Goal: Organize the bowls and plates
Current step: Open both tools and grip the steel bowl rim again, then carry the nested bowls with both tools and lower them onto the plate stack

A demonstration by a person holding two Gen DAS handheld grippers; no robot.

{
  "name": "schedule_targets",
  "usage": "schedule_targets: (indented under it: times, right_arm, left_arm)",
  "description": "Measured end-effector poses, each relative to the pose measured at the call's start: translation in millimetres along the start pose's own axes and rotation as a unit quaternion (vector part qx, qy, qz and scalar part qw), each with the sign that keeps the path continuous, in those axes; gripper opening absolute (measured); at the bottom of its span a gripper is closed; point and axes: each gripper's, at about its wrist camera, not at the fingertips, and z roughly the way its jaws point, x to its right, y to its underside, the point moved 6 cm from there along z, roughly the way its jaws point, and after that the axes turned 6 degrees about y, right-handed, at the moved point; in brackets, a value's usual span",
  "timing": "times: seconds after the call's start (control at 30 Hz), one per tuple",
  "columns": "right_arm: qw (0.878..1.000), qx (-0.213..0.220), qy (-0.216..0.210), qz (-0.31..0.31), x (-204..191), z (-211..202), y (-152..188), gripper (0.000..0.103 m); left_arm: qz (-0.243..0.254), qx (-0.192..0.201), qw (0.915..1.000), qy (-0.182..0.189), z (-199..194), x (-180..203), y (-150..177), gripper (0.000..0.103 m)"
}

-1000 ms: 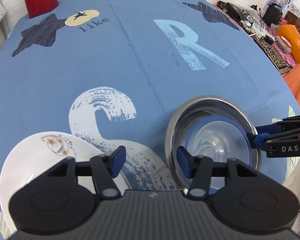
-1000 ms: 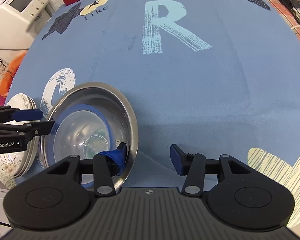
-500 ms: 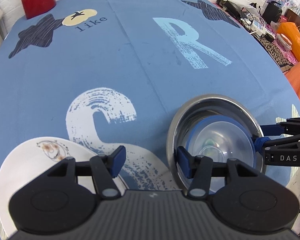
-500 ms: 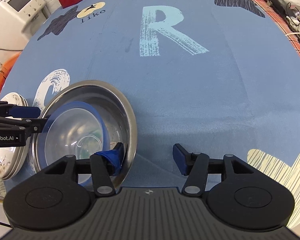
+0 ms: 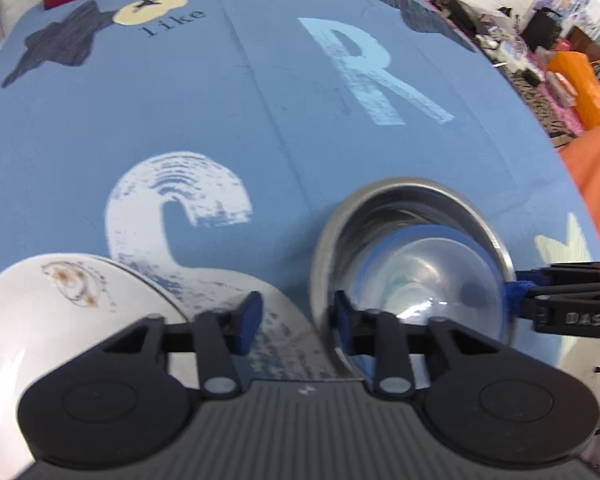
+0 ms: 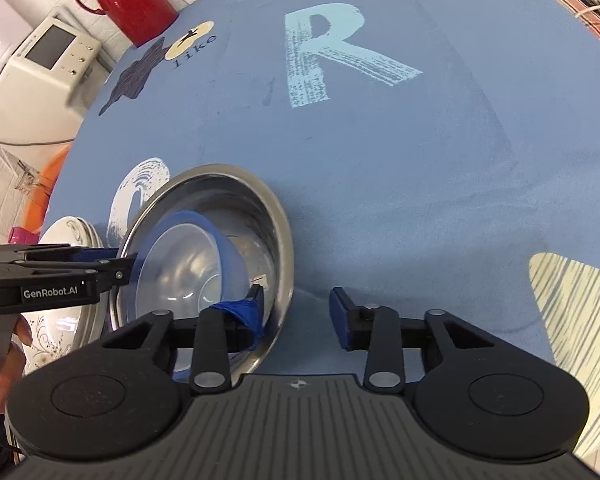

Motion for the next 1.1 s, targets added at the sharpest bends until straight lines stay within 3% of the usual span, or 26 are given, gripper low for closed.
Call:
schedule_targets:
  times: [0.03,0.1,0.27,0.43,0.57,0.7,0.83,1.0,1.1]
  right_arm:
    - [1.000,0.001,-0.004,0.003,-2.8,0.7,0.8,0.007]
    - [1.000,0.003,-0.007,0.001,-7.9,1.6,1.5,0.000]
    - [0.999,0.004,-0.031,0.032,-2.1,-3.9,-5.0,0.000]
    - [0.999,0.023,-0.037,0.028,-13.1,-28.6,-21.8,0.000]
    - [0.998,0.038,-0.050,-0.004,-46.2,-48.4,-35.3,0.000]
    - [0.995,0.031,-0.075,-0.063,-104.6,-40.5,-39.7,0.000]
    - [0.989,-0.003,-0.110,-0.100,-159.8,-8.6,-25.9,0.000]
    - [0.984,-0.051,-0.117,-0.123,-198.6,33.6,-2.1,0.000]
    - [0.983,-0.060,-0.111,-0.132,-206.9,41.5,4.9,0.000]
  left_arm:
    - [-0.004,-0.005,0.9999,0.015,0.7,2.6,0.5,0.001]
    - [-0.008,-0.005,0.9999,0.013,0.7,5.5,0.8,0.000]
    - [-0.053,-0.001,0.9974,0.049,-6.0,1.7,-7.3,0.000]
    - [-0.034,0.033,0.9980,0.042,-39.6,13.2,-24.8,0.000]
    - [-0.042,0.058,0.9969,0.032,-81.8,-1.4,-24.7,0.000]
    - [-0.062,0.085,0.9943,-0.018,-125.4,-40.1,-3.2,0.000]
    - [-0.103,0.090,0.9892,-0.053,-149.1,-89.7,32.7,0.000]
    - [-0.165,0.062,0.9829,-0.056,-139.1,-141.5,73.4,0.000]
    - [-0.168,0.062,0.9826,-0.050,-134.0,-151.4,82.7,0.000]
